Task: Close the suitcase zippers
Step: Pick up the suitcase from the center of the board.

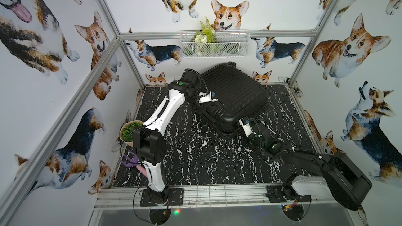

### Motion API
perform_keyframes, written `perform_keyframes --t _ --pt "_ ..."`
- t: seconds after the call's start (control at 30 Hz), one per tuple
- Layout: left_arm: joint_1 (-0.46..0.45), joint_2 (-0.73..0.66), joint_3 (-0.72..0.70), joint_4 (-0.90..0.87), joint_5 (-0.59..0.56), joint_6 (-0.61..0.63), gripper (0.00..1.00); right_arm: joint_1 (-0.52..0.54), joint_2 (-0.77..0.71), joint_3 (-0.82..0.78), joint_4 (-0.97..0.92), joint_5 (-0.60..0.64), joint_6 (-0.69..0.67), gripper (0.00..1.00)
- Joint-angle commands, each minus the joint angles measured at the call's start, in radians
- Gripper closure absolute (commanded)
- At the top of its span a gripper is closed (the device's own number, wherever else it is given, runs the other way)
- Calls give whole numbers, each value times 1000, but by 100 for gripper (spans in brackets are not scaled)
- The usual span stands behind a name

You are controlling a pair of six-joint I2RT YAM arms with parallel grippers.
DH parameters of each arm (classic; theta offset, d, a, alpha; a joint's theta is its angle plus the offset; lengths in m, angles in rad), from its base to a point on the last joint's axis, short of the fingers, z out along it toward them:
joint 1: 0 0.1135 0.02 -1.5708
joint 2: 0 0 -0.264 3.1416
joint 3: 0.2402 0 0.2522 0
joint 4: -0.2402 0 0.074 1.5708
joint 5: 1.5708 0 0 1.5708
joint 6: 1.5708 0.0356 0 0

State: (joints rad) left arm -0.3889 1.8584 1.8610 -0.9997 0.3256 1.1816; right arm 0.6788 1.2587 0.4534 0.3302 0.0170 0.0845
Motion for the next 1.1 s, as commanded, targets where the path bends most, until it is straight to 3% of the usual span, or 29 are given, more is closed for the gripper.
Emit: perform_keyframes --t 0.0,0.17,0.37,0.67,0.97,1.07 --pt "-2 38 44 -49 38 155 17 -1 -3 10 -7 -18 1 100" --pt "-19 131 150 -203 49 212 21 -1 -11 18 -26 -29 -14 100" --pt "-52 149 149 -238 -22 219 27 -1 -36 13 -41 -16 -26 100" --pt "-127 118 98 -245 -111 222 49 0 -96 3 -86 55 -8 100" --pt "-233 88 49 -276 -156 230 47 0 -177 -22 -138 203 43 100" --pt "-246 95 43 -271 -166 222 51 0 -188 -31 -132 189 36 100"
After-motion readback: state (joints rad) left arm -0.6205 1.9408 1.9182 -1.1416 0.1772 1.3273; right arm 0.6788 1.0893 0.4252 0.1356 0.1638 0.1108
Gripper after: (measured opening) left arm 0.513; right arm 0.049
